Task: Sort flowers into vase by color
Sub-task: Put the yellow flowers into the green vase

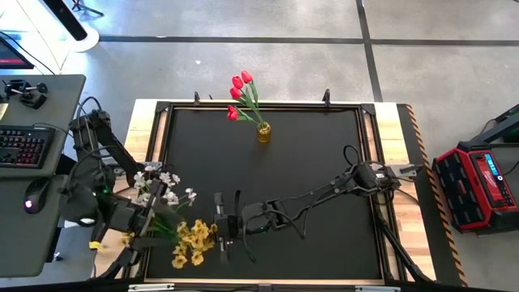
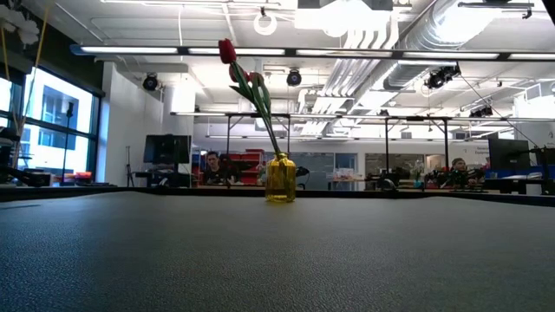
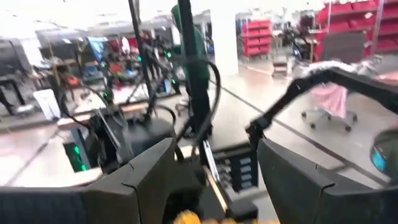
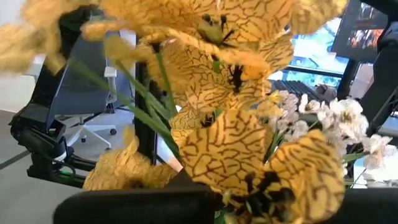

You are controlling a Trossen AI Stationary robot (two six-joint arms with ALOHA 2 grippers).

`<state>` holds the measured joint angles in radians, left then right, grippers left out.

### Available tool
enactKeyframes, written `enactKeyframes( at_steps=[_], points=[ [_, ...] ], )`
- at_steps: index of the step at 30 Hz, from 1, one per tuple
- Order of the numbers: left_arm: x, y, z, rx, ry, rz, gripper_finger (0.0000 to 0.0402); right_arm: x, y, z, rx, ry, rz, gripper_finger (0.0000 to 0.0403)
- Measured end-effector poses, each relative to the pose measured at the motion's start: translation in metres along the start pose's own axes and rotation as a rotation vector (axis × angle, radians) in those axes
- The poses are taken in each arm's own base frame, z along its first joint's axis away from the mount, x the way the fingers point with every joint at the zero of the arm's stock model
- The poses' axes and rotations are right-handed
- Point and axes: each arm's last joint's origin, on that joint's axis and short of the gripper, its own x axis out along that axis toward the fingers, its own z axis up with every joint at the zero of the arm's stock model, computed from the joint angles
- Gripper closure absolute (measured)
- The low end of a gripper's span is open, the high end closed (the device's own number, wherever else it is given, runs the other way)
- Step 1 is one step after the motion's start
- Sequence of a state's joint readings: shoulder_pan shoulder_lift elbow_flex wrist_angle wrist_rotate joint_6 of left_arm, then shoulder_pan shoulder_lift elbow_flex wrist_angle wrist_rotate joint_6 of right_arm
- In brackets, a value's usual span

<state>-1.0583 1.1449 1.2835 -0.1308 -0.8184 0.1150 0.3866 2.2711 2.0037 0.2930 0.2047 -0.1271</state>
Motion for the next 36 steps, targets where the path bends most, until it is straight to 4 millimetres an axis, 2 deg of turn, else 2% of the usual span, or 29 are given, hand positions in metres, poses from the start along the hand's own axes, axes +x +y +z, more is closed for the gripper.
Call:
enactKeyframes(
  at_steps=[9, 21, 25, 32, 36],
  points=[
    [0.009, -0.009, -0.006, 0.011, 0.028, 0.088, 0.0189, -0.004, 0.003, 0.002, 0.031, 0.049, 0.003, 0.0403],
    [0.034, -0.036, 0.02, 0.102, 0.159, 0.084, 0.0218, -0.014, 0.012, 0.015, 0.031, 0.091, 0.013, 0.0403],
    [0.041, -0.043, 0.021, 0.06, 0.212, 0.13, 0.0223, -0.018, 0.017, 0.016, 0.0, 0.131, -0.013, 0.0403],
    [0.046, -0.05, 0.003, -0.048, 0.386, 0.205, 0.0241, -0.039, 0.016, 0.023, -0.115, 0.296, -0.213, 0.0403],
    [0.05, -0.055, -0.009, -0.127, 0.513, 0.202, 0.0257, -0.058, 0.006, 0.005, -0.094, 0.361, -0.248, 0.0403]
  ],
)
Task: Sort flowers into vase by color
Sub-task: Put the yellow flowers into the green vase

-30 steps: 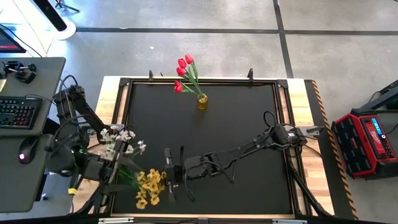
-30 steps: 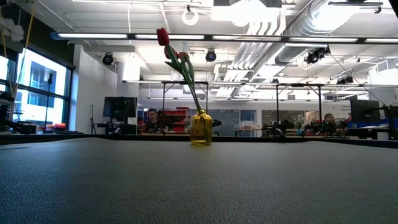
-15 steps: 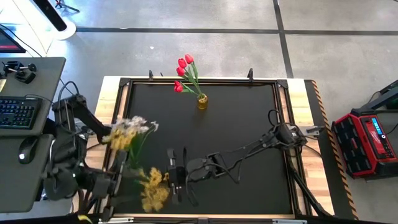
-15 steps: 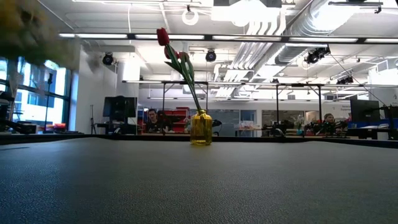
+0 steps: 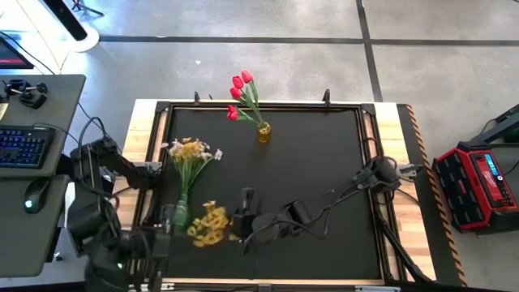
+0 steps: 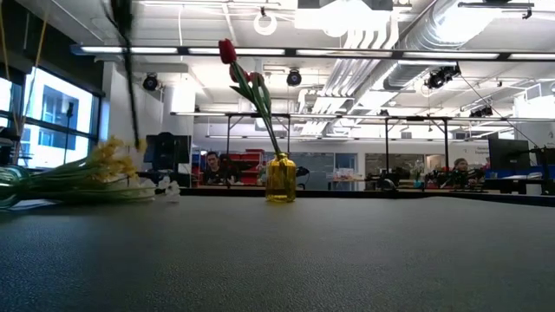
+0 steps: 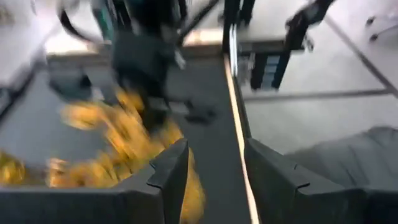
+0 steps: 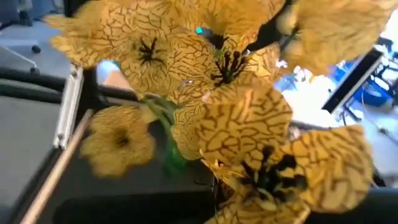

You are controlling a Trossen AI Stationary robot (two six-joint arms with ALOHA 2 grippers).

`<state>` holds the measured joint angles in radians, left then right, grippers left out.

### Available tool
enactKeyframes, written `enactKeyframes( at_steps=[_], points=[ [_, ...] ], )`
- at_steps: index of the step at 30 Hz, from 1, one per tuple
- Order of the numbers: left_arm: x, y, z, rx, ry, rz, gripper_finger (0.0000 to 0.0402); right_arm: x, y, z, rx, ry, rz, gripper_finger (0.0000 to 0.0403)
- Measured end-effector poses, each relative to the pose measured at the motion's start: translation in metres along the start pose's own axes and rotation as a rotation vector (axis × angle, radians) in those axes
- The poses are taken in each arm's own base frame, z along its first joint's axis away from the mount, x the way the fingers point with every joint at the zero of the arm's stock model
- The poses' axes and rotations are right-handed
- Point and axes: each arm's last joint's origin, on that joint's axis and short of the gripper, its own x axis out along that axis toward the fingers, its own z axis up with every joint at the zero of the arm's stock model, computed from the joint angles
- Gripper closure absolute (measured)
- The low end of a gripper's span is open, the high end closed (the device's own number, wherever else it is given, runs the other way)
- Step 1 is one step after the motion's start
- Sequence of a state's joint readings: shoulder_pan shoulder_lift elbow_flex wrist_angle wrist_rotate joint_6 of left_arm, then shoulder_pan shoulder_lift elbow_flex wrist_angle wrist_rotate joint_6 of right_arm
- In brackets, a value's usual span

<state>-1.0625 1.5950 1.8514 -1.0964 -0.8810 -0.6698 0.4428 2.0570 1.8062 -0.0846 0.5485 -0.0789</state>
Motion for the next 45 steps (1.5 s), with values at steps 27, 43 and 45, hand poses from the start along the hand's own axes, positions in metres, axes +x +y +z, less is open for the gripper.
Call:
enactKeyframes(
  at_steps=[27, 43, 45],
  points=[
    [0.099, 0.112, -0.112, -0.946, 0.993, 0.749, 0.0165, -0.099, -0.062, -0.124, 0.194, -0.495, 0.143, 0.0403],
    [0.121, 0.15, -0.212, -0.865, 1.184, 0.973, 0.0158, -0.108, -0.048, -0.121, 0.221, -0.516, 0.191, 0.0403],
    [0.121, 0.153, -0.221, -0.862, 1.207, 0.977, 0.0158, -0.109, -0.046, -0.12, 0.225, -0.522, 0.193, 0.0403]
  ],
)
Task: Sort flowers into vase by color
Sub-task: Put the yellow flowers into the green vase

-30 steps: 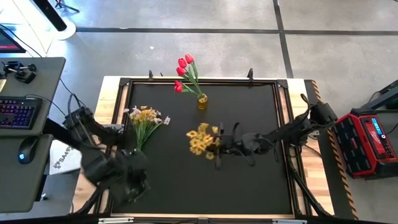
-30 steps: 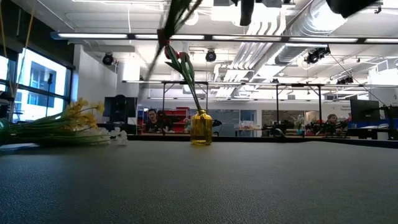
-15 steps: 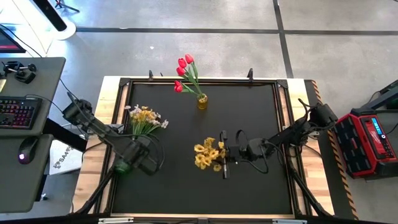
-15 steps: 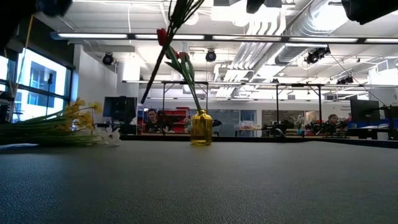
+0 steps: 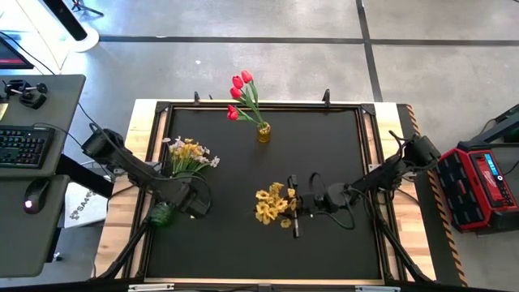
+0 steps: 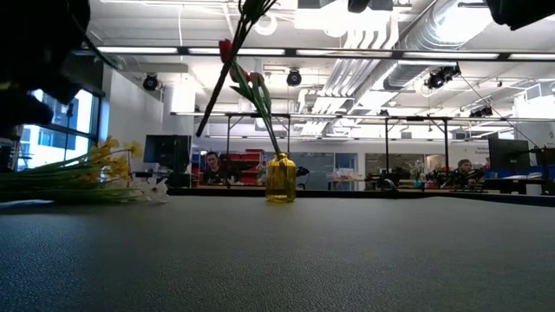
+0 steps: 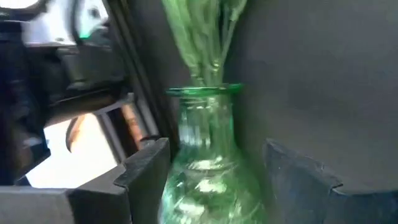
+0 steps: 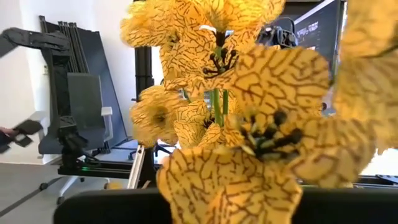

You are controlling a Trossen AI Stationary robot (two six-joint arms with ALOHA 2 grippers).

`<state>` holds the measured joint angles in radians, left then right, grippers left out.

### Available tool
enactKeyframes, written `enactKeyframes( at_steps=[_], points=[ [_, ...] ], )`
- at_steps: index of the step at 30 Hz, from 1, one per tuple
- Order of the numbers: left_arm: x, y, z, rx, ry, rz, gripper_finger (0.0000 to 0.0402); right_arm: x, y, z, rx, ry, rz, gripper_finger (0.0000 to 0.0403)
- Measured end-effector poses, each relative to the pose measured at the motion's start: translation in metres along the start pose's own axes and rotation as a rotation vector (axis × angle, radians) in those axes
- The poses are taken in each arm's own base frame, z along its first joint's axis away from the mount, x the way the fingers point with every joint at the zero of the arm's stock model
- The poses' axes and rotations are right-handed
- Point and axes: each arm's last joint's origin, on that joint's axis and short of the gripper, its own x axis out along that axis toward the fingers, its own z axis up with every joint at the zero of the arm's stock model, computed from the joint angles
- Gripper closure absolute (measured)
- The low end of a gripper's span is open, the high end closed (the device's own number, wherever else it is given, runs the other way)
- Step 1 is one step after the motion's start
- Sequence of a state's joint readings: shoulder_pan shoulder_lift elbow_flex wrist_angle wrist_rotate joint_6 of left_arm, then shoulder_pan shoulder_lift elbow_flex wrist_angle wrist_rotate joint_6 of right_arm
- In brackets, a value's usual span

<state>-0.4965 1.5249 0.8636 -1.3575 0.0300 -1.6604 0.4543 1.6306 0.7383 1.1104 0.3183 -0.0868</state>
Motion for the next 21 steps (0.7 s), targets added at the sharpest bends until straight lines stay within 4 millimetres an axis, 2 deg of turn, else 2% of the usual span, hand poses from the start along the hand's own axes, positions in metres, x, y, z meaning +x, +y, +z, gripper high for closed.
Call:
enactKeyframes(
  at_steps=[8, 16, 21],
  points=[
    [0.02, 0.004, 0.001, -0.005, 0.006, 0.036, 0.0158, -0.002, 0.006, 0.001, 0.003, -0.003, 0.005, 0.0403],
    [0.044, -0.001, 0.001, -0.013, 0.015, -0.039, 0.0159, -0.002, 0.006, 0.001, 0.005, -0.003, 0.006, 0.0403],
    [0.046, -0.002, 0.002, -0.006, 0.003, -0.054, 0.0188, -0.002, 0.006, 0.001, 0.005, -0.001, 0.006, 0.0403]
  ],
)
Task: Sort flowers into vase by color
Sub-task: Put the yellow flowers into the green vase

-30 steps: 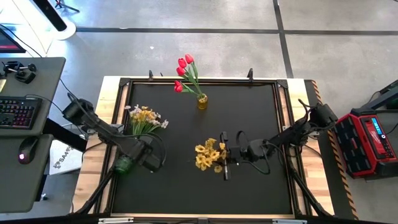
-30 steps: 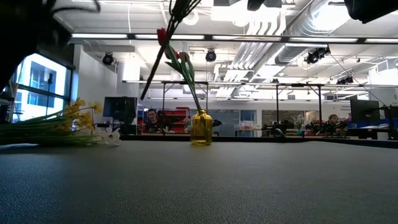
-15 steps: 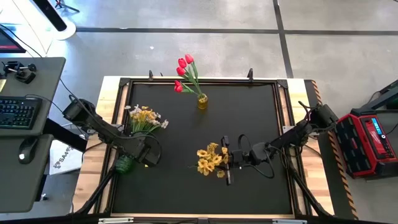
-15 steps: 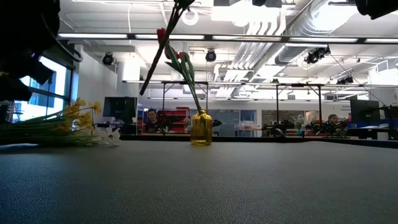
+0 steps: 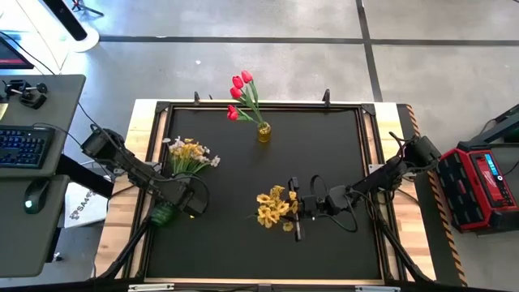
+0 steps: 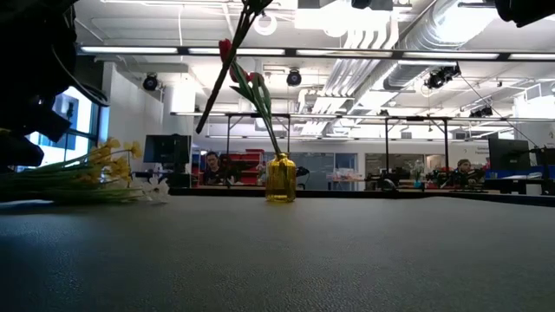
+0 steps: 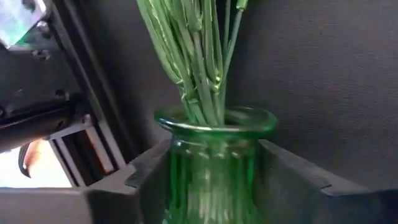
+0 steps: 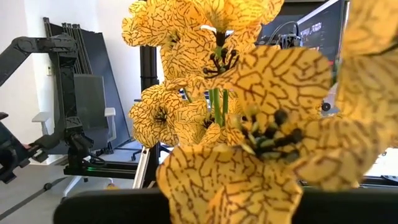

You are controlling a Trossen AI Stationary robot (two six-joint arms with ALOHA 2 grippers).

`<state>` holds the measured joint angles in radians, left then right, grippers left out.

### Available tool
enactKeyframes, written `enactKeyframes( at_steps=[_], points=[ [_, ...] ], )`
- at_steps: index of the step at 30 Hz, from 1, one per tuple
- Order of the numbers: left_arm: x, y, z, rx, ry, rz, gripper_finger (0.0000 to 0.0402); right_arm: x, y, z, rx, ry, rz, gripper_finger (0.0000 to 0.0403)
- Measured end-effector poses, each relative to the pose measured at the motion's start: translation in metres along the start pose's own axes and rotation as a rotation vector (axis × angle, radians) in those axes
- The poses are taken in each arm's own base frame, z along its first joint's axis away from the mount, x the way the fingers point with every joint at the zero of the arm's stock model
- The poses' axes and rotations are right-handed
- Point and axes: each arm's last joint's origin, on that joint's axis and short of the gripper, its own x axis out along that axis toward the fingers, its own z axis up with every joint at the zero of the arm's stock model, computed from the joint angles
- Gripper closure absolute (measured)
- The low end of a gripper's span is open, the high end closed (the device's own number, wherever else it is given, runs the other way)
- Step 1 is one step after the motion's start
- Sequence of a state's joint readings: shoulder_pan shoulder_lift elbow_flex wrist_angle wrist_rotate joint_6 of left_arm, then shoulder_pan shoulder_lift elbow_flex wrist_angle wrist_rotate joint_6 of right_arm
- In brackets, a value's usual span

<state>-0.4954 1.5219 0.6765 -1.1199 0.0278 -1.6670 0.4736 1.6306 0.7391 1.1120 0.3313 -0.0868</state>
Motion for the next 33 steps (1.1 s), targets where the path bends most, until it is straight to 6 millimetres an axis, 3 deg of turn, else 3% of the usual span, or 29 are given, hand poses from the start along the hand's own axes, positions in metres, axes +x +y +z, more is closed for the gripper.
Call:
enactKeyframes(
  at_steps=[7, 15, 26, 33],
  points=[
    [0.0, -0.002, 0.001, 0.013, -0.047, -0.025, 0.027, 0.0, 0.0, 0.0, 0.006, 0.001, 0.0, 0.0403],
    [-0.004, -0.004, -0.008, 0.042, -0.143, -0.054, 0.027, 0.0, 0.0, -0.001, 0.018, 0.004, 0.001, 0.0403],
    [-0.043, -0.024, -0.03, 0.014, -0.561, -0.366, 0.027, 0.0, 0.0, 0.0, 0.019, 0.0, 0.0, 0.0403],
    [-0.054, -0.028, -0.04, 0.045, -0.809, -0.507, 0.027, 0.0, 0.0, 0.002, 0.025, -0.019, -0.001, 0.0403]
  ],
)
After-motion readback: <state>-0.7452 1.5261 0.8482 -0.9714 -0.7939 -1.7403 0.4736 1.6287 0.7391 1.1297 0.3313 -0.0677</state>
